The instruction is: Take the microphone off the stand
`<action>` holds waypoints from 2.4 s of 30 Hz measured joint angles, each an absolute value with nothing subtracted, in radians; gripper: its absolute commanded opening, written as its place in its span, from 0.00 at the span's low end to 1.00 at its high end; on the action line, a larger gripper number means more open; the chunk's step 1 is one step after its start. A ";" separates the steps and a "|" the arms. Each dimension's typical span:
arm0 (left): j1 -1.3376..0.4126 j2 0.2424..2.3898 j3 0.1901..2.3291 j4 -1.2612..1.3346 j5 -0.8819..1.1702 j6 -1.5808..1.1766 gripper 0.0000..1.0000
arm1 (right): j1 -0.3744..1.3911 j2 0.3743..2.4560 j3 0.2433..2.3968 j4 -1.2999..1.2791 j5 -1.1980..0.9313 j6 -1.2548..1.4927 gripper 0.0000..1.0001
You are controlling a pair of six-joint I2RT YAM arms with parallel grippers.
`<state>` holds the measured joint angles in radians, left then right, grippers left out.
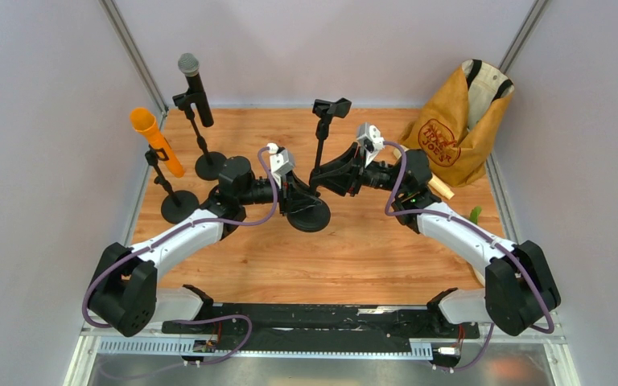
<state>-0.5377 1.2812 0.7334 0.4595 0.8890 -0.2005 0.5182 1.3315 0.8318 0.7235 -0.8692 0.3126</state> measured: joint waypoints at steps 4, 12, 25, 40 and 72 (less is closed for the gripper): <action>-0.537 1.281 0.731 0.464 0.893 -0.206 0.00 | 0.518 1.332 0.832 0.723 -0.868 0.308 0.39; -0.537 1.281 0.731 0.466 0.903 -0.223 0.00 | 0.507 1.331 0.832 0.720 -0.853 0.284 0.52; -0.515 1.275 0.714 0.517 0.911 -0.254 0.00 | 0.476 1.324 0.832 0.712 -0.838 0.263 0.61; -0.524 1.264 0.714 0.449 0.601 -0.181 0.00 | 0.464 1.290 0.832 0.698 -0.777 0.323 0.63; -0.574 1.281 0.714 0.399 0.562 -0.125 0.00 | 0.558 1.364 0.831 0.622 -0.502 0.207 0.73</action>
